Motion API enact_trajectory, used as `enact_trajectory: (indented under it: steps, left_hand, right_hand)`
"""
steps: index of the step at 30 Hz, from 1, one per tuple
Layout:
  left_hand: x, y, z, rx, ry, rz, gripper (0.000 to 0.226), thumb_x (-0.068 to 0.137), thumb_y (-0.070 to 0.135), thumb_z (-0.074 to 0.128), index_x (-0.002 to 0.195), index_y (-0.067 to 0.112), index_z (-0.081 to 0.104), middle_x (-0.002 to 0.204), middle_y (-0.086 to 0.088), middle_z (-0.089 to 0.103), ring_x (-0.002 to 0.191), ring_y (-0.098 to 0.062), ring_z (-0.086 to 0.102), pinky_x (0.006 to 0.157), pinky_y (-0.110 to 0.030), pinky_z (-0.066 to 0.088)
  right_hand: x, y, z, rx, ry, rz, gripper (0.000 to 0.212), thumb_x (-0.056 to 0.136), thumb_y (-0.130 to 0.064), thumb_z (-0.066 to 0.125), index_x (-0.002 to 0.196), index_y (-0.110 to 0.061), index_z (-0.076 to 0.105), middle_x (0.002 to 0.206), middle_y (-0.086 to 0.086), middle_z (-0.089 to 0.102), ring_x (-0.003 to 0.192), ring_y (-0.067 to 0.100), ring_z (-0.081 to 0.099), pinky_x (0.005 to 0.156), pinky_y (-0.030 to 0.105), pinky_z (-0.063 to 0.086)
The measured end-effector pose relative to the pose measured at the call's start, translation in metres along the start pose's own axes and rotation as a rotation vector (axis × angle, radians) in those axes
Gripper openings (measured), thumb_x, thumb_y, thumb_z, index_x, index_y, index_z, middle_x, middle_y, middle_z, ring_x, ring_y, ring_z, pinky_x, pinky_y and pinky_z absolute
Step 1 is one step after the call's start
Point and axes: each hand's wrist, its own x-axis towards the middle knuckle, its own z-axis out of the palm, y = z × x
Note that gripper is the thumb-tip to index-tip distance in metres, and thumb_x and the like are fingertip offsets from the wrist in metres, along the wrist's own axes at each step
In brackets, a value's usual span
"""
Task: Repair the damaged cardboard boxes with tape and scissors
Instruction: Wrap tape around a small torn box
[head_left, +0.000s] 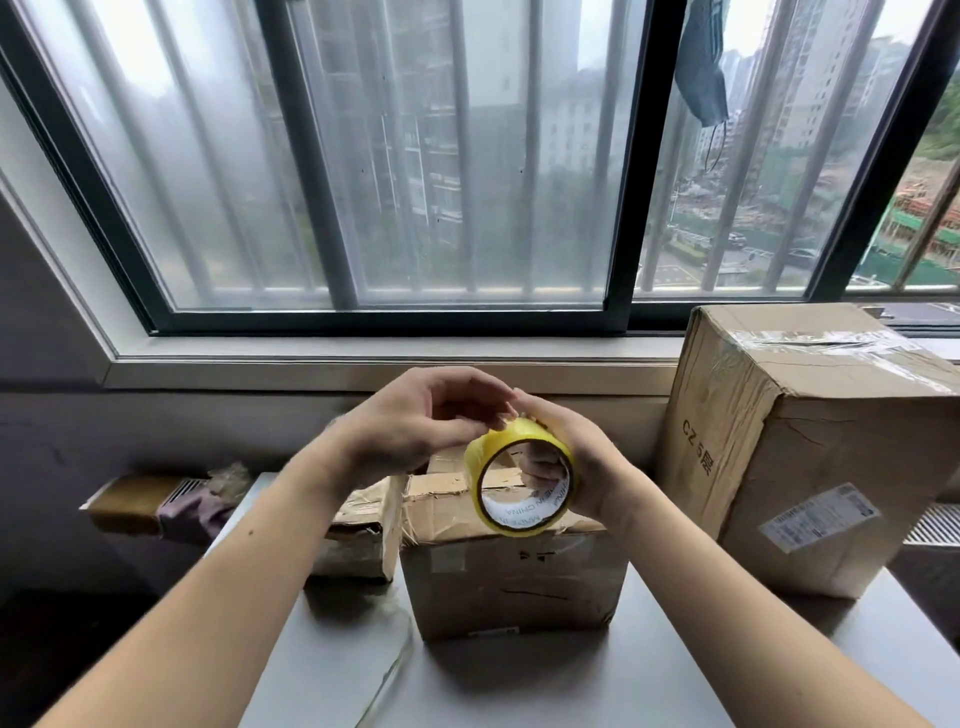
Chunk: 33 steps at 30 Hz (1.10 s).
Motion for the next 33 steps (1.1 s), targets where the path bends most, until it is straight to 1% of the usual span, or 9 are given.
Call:
enact_trajectory:
  steps: [7,11,13,16,19,23,26,30,33]
  left_hand:
    - [0.006,0.000,0.011,0.425,0.166,0.185,0.013,0.079,0.011,0.081,0.085,0.022,0.080,0.090,0.011,0.074,0.101,-0.011,0.063,0.093,-0.023,0.047]
    - [0.006,-0.005,0.017,0.439,0.206,0.219,0.015,0.086,0.002,0.072,0.087,0.017,0.070,0.091,0.002,0.068,0.095,-0.014,0.065,0.089,-0.026,0.052]
    - [0.007,-0.007,0.018,0.491,0.248,0.231,0.015,0.088,-0.003,0.064,0.091,0.011,0.064,0.090,-0.001,0.068,0.088,-0.014,0.066,0.084,-0.033,0.055]
    - [0.008,-0.010,0.010,0.582,0.378,0.218,0.011,0.091,0.001,0.062,0.091,0.012,0.063,0.085,0.004,0.068,0.079,-0.008,0.062,0.077,-0.032,0.053]
    - [0.008,-0.011,0.002,0.598,0.499,0.148,0.010,0.093,0.004,0.060,0.091,0.013,0.062,0.083,0.008,0.068,0.078,-0.009,0.062,0.078,-0.030,0.050]
    - [0.007,-0.021,-0.006,0.548,0.698,0.022,0.006,0.094,0.011,0.061,0.090,0.014,0.065,0.080,0.011,0.069,0.081,-0.014,0.065,0.079,-0.027,0.049]
    - [0.001,-0.033,-0.015,0.449,0.782,-0.100,0.009,0.093,0.015,0.065,0.085,0.017,0.066,0.076,0.012,0.067,0.072,-0.002,0.060,0.068,-0.016,0.043]
    - [-0.016,-0.053,-0.032,0.396,0.844,-0.224,0.012,0.094,0.016,0.066,0.083,0.021,0.067,0.077,0.010,0.065,0.071,-0.001,0.058,0.058,-0.008,0.038]
    - [-0.031,-0.061,-0.055,0.397,0.958,-0.267,0.011,0.094,0.017,0.065,0.084,0.021,0.066,0.078,0.008,0.065,0.075,-0.010,0.060,0.059,-0.013,0.037]
  right_hand:
    - [0.004,0.005,-0.004,0.042,-0.137,0.175,0.043,0.103,-0.038,0.043,0.064,-0.023,0.035,0.045,-0.004,0.026,0.035,0.011,0.019,0.038,0.021,0.016]
    - [0.010,0.008,-0.001,0.107,-0.057,0.191,0.049,0.102,-0.051,0.045,0.066,-0.018,0.047,0.051,-0.001,0.042,0.038,0.012,0.032,0.039,0.023,0.031]
    - [0.011,0.008,0.005,-0.015,0.192,0.036,0.051,0.102,-0.053,0.044,0.083,-0.008,0.058,0.069,0.008,0.061,0.057,0.019,0.054,0.056,0.029,0.050]
    - [0.005,0.008,0.009,-0.306,0.555,-0.509,0.048,0.102,-0.053,0.041,0.094,-0.009,0.059,0.084,0.008,0.063,0.076,0.020,0.056,0.070,0.029,0.048]
    - [-0.002,0.006,0.013,-0.588,0.274,-0.841,0.057,0.095,-0.066,0.038,0.083,-0.015,0.061,0.076,-0.003,0.060,0.076,0.021,0.057,0.069,0.038,0.047]
    - [-0.003,0.013,0.026,-0.877,-0.067,-0.750,0.046,0.095,-0.056,0.048,0.065,-0.029,0.070,0.072,-0.004,0.069,0.084,0.008,0.062,0.084,0.024,0.043]
    - [0.000,0.020,0.033,-0.938,-0.170,-0.716,0.043,0.096,-0.040,0.055,0.073,-0.007,0.069,0.079,0.005,0.074,0.097,0.016,0.061,0.101,0.025,0.040]
    - [0.012,0.024,0.046,-0.889,-0.257,-0.651,0.044,0.094,-0.040,0.053,0.085,0.001,0.063,0.077,0.016,0.067,0.070,0.029,0.068,0.064,0.047,0.054]
    - [0.020,0.020,0.051,-1.025,-0.199,-0.598,0.039,0.098,-0.035,0.055,0.081,0.000,0.060,0.069,0.014,0.067,0.060,0.024,0.069,0.053,0.041,0.054]
